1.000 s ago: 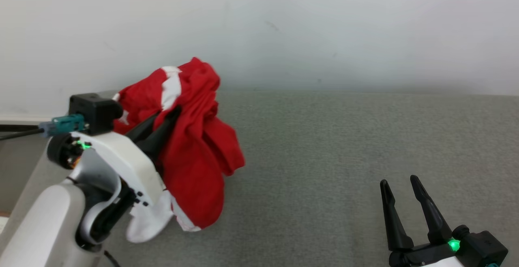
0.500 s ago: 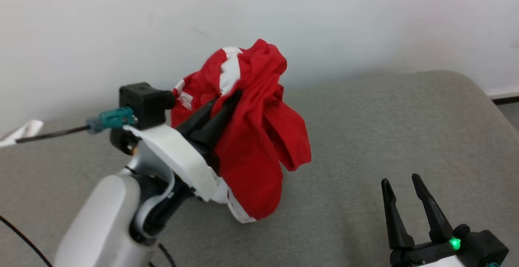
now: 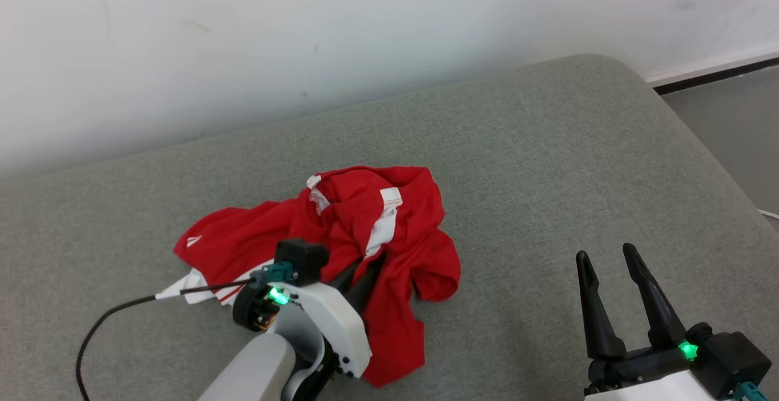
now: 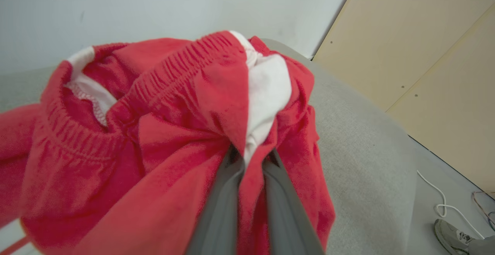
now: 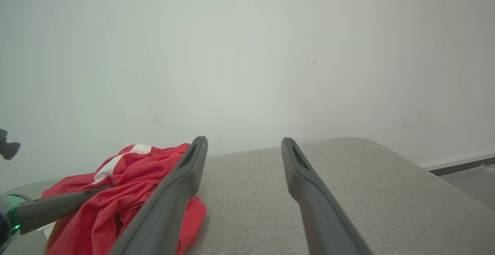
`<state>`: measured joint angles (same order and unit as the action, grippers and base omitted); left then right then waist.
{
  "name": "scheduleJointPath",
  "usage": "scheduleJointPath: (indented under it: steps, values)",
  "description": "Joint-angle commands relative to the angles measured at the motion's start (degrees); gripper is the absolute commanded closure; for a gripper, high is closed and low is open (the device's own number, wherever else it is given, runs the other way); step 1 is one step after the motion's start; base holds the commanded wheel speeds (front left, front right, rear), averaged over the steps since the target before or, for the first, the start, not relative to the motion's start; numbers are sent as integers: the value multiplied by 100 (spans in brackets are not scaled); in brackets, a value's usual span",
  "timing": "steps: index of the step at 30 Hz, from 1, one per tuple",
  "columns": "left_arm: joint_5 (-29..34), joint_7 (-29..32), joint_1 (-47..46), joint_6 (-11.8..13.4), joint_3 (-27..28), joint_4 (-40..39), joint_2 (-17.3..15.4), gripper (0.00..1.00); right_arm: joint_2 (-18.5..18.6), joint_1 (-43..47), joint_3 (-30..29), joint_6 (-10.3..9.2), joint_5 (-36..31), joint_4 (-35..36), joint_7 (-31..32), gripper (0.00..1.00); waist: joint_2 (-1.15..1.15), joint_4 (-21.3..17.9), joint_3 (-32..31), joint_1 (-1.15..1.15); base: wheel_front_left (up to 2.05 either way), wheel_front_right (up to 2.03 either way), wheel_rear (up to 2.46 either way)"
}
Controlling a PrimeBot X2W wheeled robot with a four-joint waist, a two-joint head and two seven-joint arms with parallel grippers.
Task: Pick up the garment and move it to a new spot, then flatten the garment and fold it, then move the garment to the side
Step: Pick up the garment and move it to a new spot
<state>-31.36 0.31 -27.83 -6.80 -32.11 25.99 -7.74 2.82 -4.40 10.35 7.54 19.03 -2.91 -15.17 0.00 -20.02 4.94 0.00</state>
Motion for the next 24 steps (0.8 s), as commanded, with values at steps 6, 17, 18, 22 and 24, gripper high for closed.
scheduleJointPath:
  steps: [6, 17, 18, 22, 24]
  values:
    - [302, -557, -300, 53, -160, 1195, 165, 96, 13, -32, -127, -10, -123, 35, 3, 0, 0, 80, 105, 0, 0, 0, 0]
    - [130, -1176, -723, -33, -380, 1454, 374, 0, 14, 23, -279, -10, -235, 1, 2, 0, 0, 632, -60, 0, 0, 0, 0]
    - [111, -1221, -734, -37, -364, 1382, 347, 0, 14, 38, -302, -10, -246, 2, 3, 0, 0, 683, -90, 0, 0, 0, 0]
    - [78, -1329, -635, 22, -240, 1059, 135, 0, 15, 104, -415, -10, -250, 39, 3, 0, 0, 897, -223, 0, 0, 0, 0]
    - [86, -1395, -516, 98, -162, 830, 9, 0, 16, 130, -463, -10, -239, 48, 3, 0, 0, 1005, -286, 0, 0, 0, 0]
